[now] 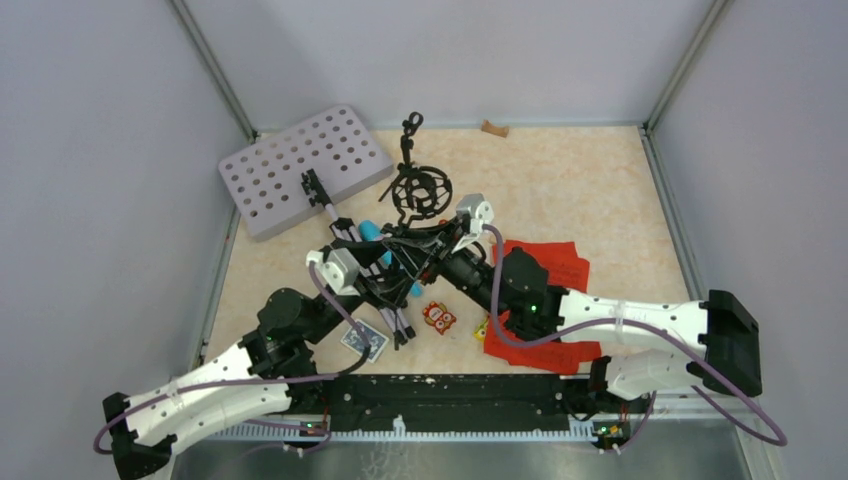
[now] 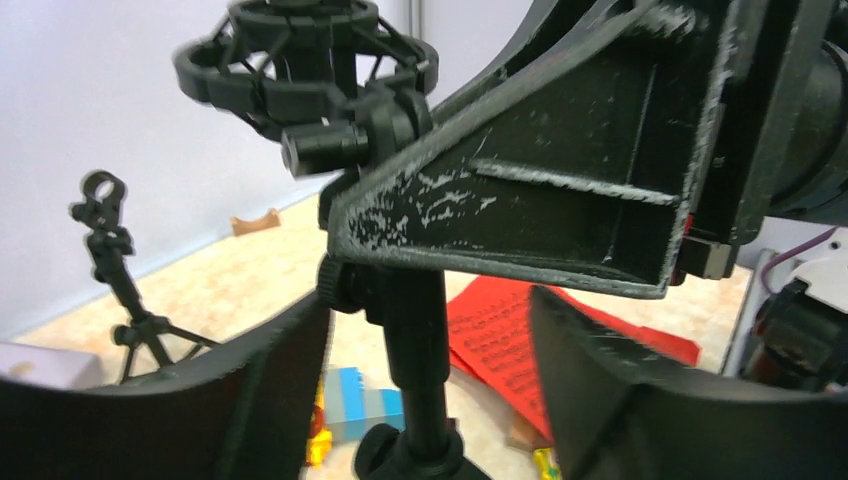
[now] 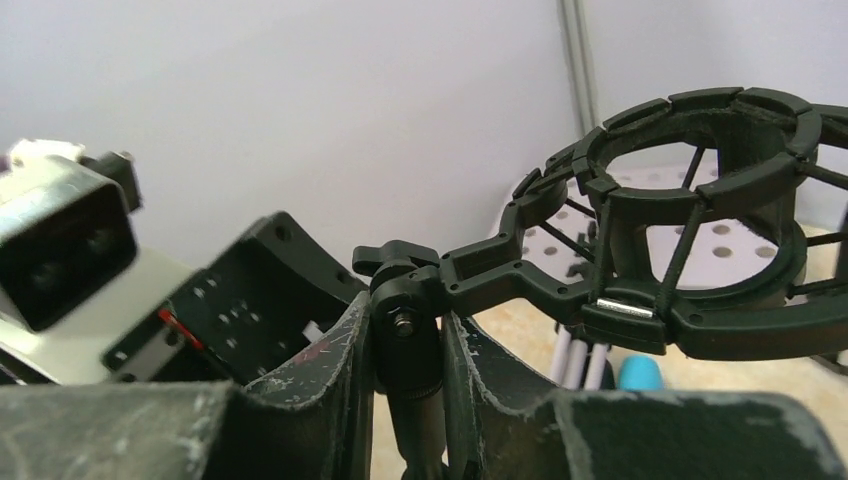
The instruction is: Pack up the instrument practice props
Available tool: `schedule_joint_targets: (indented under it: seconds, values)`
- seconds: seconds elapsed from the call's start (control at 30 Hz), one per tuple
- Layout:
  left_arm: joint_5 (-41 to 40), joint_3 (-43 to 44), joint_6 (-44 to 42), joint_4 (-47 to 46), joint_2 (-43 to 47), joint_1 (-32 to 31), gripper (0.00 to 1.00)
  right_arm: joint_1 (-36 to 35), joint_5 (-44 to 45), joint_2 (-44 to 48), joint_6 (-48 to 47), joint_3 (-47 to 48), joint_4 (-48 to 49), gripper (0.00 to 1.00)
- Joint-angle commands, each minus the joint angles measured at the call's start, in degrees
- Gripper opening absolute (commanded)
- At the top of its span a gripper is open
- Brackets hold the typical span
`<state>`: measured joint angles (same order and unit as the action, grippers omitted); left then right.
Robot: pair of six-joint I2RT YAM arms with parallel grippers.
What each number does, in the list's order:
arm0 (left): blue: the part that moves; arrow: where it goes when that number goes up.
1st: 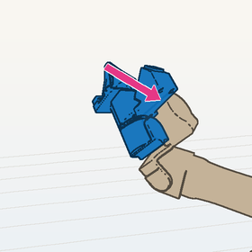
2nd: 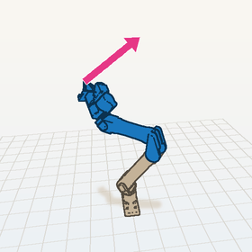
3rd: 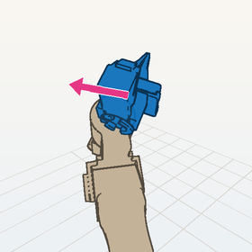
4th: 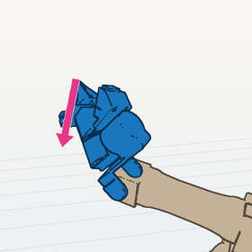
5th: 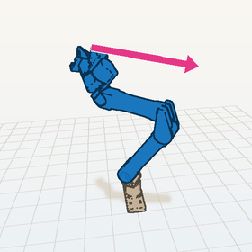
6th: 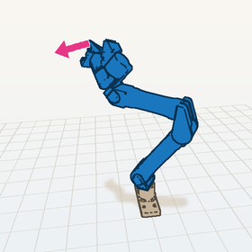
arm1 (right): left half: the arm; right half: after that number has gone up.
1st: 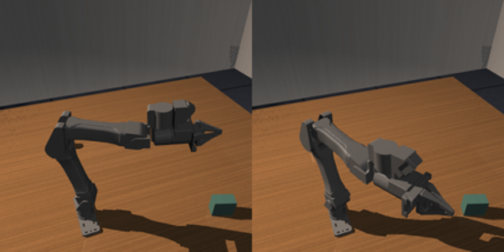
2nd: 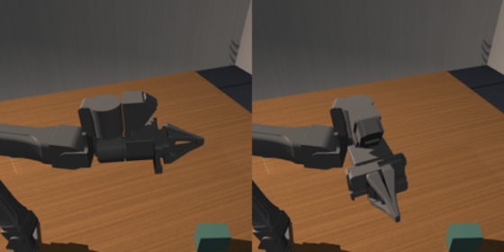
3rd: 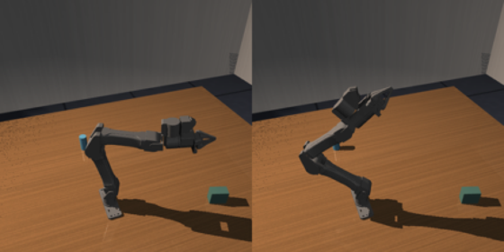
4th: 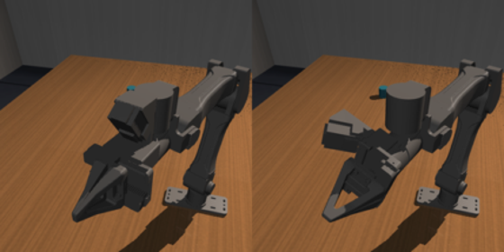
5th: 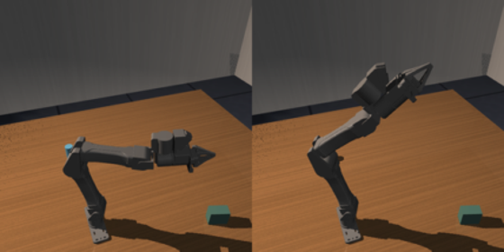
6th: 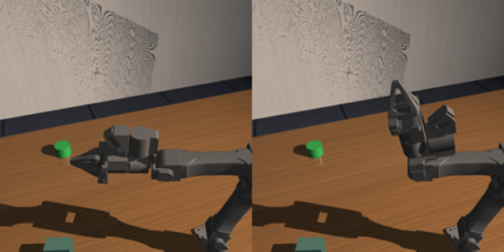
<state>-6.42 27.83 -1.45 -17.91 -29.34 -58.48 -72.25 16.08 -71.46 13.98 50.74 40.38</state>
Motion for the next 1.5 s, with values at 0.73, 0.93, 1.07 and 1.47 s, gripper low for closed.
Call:
schedule_joint_targets:
  seconds: [0.73,0.93,1.07,1.47]
  values:
    - [-19.9,2.2,16.4,22.8,15.9,-0.1,0.99,39.0,-10.6,-12.3,-9.5,8.3,7.2,0.00]
    - [-19.0,6.5,20.4,29.5,9.3,-0.1,0.99,43.6,-23.4,-29.8,-11.9,19.5,18.0,0.00]
    - [-16.6,7.7,21.9,30.6,6.5,-0.1,0.99,45.4,-28.4,-40.6,-12.9,29.7,17.5,0.00]
    - [-18.5,5.9,18.9,28.6,7.4,-0.1,0.99,48.1,-37.8,-55.2,-11.4,41.0,19.4,0.00]
